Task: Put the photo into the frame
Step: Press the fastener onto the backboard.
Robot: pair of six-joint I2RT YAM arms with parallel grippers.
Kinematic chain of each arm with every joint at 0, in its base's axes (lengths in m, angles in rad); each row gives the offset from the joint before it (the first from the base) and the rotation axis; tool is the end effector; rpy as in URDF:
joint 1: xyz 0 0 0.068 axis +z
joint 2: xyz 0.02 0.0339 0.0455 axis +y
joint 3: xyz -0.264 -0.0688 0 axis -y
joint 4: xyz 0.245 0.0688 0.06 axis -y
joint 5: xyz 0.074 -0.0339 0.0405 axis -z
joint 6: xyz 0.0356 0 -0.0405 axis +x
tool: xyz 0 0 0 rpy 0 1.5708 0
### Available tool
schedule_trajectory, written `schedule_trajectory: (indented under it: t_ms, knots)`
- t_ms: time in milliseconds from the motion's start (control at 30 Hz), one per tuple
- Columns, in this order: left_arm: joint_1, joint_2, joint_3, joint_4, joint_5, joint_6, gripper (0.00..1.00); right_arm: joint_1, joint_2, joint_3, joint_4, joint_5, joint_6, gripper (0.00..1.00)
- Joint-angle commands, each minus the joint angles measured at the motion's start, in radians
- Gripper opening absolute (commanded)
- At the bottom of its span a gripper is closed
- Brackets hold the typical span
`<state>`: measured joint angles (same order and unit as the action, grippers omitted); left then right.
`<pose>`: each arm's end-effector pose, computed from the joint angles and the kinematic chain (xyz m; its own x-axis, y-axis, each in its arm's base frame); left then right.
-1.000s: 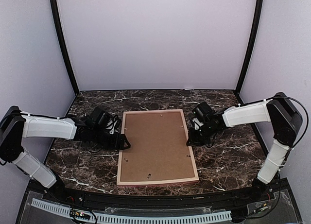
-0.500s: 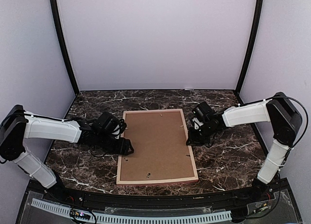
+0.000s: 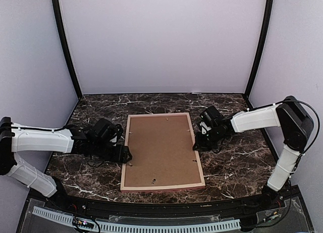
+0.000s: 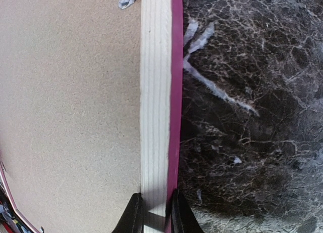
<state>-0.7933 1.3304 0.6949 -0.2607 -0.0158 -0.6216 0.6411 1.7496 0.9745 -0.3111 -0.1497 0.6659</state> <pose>0.1817 -0.1837 0.1872 -0.8563 0.0399 -0.5149 0.2546 0.9000 -0.3537 0.2652 0.2045 0.1481 -0.9574 0.0477 -0.2848 -0.0707 0.9174 0.3916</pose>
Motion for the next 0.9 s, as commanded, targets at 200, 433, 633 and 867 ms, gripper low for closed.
schedule_trajectory:
  t_ms: [200,433,633,867]
  knots:
    - [-0.006,0.147,0.046,-0.037,0.004,0.007,0.76,-0.014,0.049,-0.036,0.029,0.007,0.028,0.05]
    - [-0.022,0.196,0.069,-0.011,0.039,0.01,0.74,-0.014,0.048,-0.044,0.035,0.004,0.026,0.05]
    - [-0.037,0.21,0.069,-0.038,0.028,0.003,0.67,-0.014,0.049,-0.05,0.044,-0.001,0.026,0.05]
    - [-0.04,0.193,0.041,-0.054,0.026,-0.01,0.55,-0.014,0.051,-0.057,0.056,-0.009,0.027,0.05]
